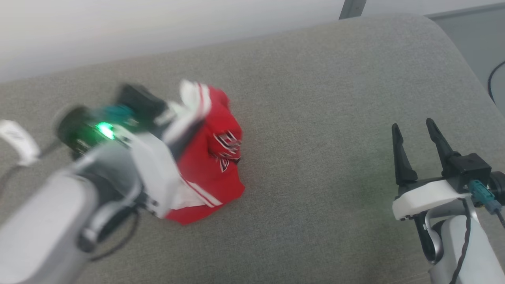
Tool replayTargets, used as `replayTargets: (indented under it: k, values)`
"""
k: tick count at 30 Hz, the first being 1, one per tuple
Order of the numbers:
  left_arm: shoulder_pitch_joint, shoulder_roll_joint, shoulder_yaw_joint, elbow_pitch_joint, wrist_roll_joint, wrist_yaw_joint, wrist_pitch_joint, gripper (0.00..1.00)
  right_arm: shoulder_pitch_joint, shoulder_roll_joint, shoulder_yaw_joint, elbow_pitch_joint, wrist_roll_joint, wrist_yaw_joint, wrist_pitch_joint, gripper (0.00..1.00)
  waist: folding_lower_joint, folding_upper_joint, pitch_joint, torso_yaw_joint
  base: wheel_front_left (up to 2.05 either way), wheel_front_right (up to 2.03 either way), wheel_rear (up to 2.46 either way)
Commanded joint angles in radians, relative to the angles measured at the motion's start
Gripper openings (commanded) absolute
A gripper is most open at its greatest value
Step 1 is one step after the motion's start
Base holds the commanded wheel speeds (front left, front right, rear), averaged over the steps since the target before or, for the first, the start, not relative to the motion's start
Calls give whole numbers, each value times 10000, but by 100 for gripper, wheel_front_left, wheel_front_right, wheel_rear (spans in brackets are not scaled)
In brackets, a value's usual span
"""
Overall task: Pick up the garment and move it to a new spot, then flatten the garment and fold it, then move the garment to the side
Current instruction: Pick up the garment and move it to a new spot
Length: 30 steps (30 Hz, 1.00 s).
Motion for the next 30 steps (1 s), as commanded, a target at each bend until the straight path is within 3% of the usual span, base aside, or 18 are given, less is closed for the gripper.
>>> replayTargets:
  k: [1, 17, 19, 22, 23, 25, 30]
  values:
    - [167, -244, -272, 292, 99, -125, -44, 0, 58, 74, -26, 7, -35, -10, -59, 100, 0, 0, 81, -12, 0, 0, 0]
    - [15, -2301, -2246, 5132, 491, -1253, -778, 0, -304, 346, 431, 415, -48, -10, -64, 100, 0, 0, 235, -97, 0, 0, 0]
    - [-28, -2471, -2381, 5666, 451, -1334, -842, 9, -338, 351, 455, 472, -39, -10, -64, 100, 0, 0, 203, -69, 0, 0, 0]
    - [-153, -2714, -2557, 6307, 440, -1480, -1083, 44, -370, 358, 511, 520, -85, -10, -64, 100, 0, 0, 126, -15, 0, 0, 0]
    - [-174, -2800, -2594, 6480, 382, -1508, -1183, 49, -373, 359, 549, 535, -106, -10, -64, 100, 0, 0, 90, 2, 0, 0, 0]
    - [-246, -2928, -2650, 6746, 230, -1583, -1384, 100, -381, 323, 586, 600, -105, -10, -64, 100, 0, 0, -24, 53, 0, 0, 0]
    - [-433, -2926, -2740, 6773, 56, -1671, -1825, 100, -256, 143, 685, 740, -106, -10, -64, 100, 0, 0, -450, 243, 0, 0, 0]
